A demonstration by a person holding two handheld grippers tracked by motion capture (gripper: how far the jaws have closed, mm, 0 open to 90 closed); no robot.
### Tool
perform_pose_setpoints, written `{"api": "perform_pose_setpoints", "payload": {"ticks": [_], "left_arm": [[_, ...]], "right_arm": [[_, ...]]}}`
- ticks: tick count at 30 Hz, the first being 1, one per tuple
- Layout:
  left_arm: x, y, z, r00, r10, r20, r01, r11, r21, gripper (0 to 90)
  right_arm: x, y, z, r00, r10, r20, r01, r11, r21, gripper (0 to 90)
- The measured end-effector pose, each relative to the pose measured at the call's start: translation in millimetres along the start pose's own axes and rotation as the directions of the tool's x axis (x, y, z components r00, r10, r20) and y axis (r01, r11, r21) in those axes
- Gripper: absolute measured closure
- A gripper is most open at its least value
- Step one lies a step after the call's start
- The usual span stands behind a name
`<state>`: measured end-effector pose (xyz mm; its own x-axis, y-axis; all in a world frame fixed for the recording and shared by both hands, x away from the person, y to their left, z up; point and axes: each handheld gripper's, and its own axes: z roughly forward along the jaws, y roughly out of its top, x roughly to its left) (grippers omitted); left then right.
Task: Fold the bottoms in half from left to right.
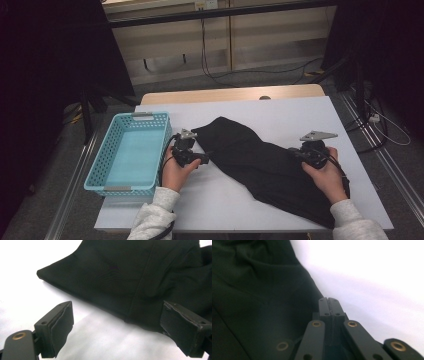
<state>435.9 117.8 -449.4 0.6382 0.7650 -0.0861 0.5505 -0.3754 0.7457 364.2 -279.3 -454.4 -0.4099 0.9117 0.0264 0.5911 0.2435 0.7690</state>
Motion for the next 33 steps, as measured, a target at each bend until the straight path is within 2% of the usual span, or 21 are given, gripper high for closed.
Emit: {"api": "perform_pose_setpoints", "payload": {"ticks": [3, 6, 9, 10, 12, 14, 15, 18, 20, 22, 23, 24, 25, 26, 30, 32, 33], "left_arm": [[-0.2, -0.2, -0.2, 1.0, 0.0, 0.001, 0.0, 1.0, 0.0, 11.9], [-0.3, 0.3, -0.7, 1.0, 0.002, 0.005, -0.002, 1.0, 0.003, 11.9], [1.4, 0.2, -2.5, 1.0, 0.006, 0.001, -0.006, 1.0, -0.001, 11.9], [2.0, 0.1, -3.1, 1.0, 0.003, 0.005, -0.003, 1.0, 0.0, 11.9], [3.4, 0.1, -4.4, 1.0, 0.001, 0.0, -0.001, 1.0, -0.002, 11.9], [3.6, -0.2, -5.3, 1.0, -0.005, 0.002, 0.005, 1.0, -0.004, 11.9], [3.1, -0.4, -5.4, 1.0, -0.007, 0.001, 0.007, 0.9999, -0.009, 11.9], [2.2, 0.1, -6.0, 1.0, -0.001, 0.003, 0.001, 1.0, -0.006, 11.9], [1.4, 0.2, -6.1, 1.0, 0.0, 0.007, 0.0, 1.0, -0.004, 11.9], [1.1, 0.3, -6.1, 1.0, 0.003, 0.007, -0.003, 1.0, -0.002, 11.9], [1.5, 0.3, -6.0, 1.0, 0.004, 0.008, -0.004, 1.0, -0.003, 11.9], [1.6, 0.2, -5.9, 1.0, 0.002, 0.006, -0.002, 1.0, -0.004, 11.9], [1.7, 0.1, -5.6, 1.0, 0.001, 0.005, -0.001, 1.0, -0.005, 11.9], [1.7, 0.1, -5.3, 1.0, 0.0, 0.005, 0.0, 1.0, -0.005, 11.9], [1.2, 0.1, -4.8, 1.0, 0.001, 0.008, -0.001, 1.0, -0.002, 11.9], [1.4, 0.3, -5.5, 1.0, 0.007, 0.005, -0.007, 1.0, -0.003, 11.9], [1.5, 0.3, -5.8, 1.0, 0.003, 0.008, -0.003, 1.0, -0.004, 11.9]], "right_arm": [[-3.7, -0.5, 1.2, 0.9999, 0.016, 0.001, -0.016, 1.0, -0.02, 90.0], [-5.2, -1.5, 4.1, 0.9993, 0.014, 0.034, -0.013, 1.0, -0.025, 87.3], [-1.9, -0.7, 2.1, 0.9994, 0.01, 0.033, -0.009, 1.0, -0.02, 76.8], [0.7, 0.1, 0.0, 0.9995, -0.009, 0.03, 0.009, 1.0, -0.022, 76.1], [8.8, 1.8, -5.6, 0.9992, -0.038, 0.012, 0.039, 0.999, -0.027, 73.6], [18.5, 2.1, -11.4, 0.9975, -0.059, -0.04, 0.058, 0.998, -0.027, 71.6], [23.8, 1.1, -13.2, 0.9945, -0.073, -0.074, 0.072, 0.997, -0.021, 70.0], [37.3, -4.6, -12.9, 0.9847, -0.111, -0.134, 0.112, 0.994, -0.003, 65.8], [42.4, -7.5, -8.0, 0.982, -0.124, -0.142, 0.127, 0.992, 0.015, 63.6], [46.0, -9.9, -1.1, 0.981, -0.149, -0.125, 0.155, 0.987, 0.048, 61.7], [46.5, -11.2, 1.9, 0.9802, -0.149, -0.13, 0.156, 0.987, 0.041, 63.3], [45.9, -10.8, 2.9, 0.9819, -0.136, -0.131, 0.142, 0.989, 0.033, 68.7], [45.3, -9.7, 3.1, 0.9825, -0.139, -0.124, 0.144, 0.989, 0.032, 81.5], [44.4, -8.8, 3.8, 0.9795, -0.144, -0.14, 0.151, 0.988, 0.038, 89.8], [42.1, -4.6, 7.5, 0.9806, -0.128, -0.149, 0.137, 0.989, 0.053, 90.0], [39.2, -1.8, 7.0, 0.9838, -0.106, -0.144, 0.112, 0.993, 0.029, 90.0], [37.2, -0.1, 5.9, 0.9833, -0.09, -0.158, 0.094, 0.995, 0.02, 90.0]]}}
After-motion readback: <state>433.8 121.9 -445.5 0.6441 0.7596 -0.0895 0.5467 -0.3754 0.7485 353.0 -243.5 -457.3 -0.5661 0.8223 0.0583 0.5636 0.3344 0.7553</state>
